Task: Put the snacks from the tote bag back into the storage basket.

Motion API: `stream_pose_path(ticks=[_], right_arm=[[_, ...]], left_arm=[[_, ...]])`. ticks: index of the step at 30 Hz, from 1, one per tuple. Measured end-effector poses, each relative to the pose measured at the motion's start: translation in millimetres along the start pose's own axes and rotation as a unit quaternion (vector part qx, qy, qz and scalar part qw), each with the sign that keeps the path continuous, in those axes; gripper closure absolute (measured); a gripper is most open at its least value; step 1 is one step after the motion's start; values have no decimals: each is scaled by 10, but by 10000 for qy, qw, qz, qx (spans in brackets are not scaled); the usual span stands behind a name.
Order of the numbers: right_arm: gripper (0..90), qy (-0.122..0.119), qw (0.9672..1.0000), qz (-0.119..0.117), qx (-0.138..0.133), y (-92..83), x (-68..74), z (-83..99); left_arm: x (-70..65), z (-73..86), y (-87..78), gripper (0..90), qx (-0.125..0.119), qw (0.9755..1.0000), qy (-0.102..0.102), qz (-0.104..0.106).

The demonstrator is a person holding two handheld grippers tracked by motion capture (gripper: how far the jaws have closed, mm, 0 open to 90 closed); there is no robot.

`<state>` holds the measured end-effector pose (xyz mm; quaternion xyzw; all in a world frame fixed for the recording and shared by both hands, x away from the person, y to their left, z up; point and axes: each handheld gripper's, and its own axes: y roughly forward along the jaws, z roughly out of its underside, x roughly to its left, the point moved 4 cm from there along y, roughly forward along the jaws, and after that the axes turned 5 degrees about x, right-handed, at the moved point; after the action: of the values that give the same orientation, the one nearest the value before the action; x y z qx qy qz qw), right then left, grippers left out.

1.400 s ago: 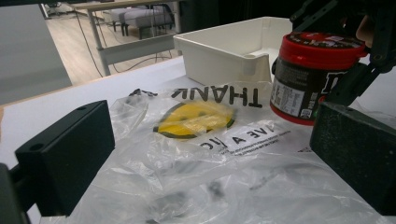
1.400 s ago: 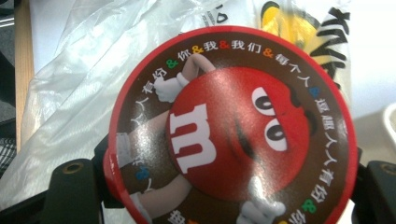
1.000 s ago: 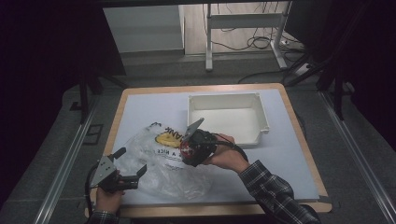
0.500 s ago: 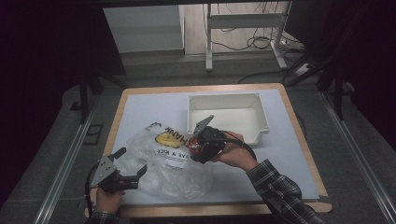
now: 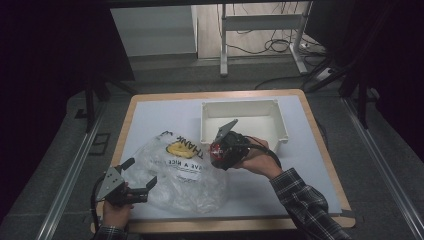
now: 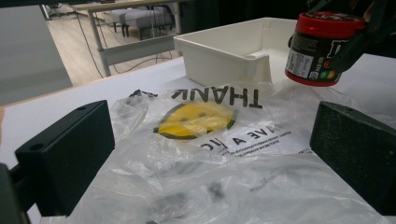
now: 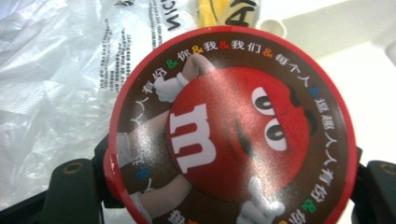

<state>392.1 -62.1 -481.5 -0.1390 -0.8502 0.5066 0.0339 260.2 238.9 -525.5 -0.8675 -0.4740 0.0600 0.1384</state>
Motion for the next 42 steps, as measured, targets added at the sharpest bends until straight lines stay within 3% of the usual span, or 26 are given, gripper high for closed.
stream_pose_path(ticks=[18, 42], right_arm=[[257, 86, 9998, 178, -47, -28, -275, 66], [257, 153, 9997, 162, -131, 85, -612, 14]], left_arm=[[4, 0, -4, 0, -19, 10000, 34, -77], [7, -3, -12, 0, -43, 10000, 25, -81]])
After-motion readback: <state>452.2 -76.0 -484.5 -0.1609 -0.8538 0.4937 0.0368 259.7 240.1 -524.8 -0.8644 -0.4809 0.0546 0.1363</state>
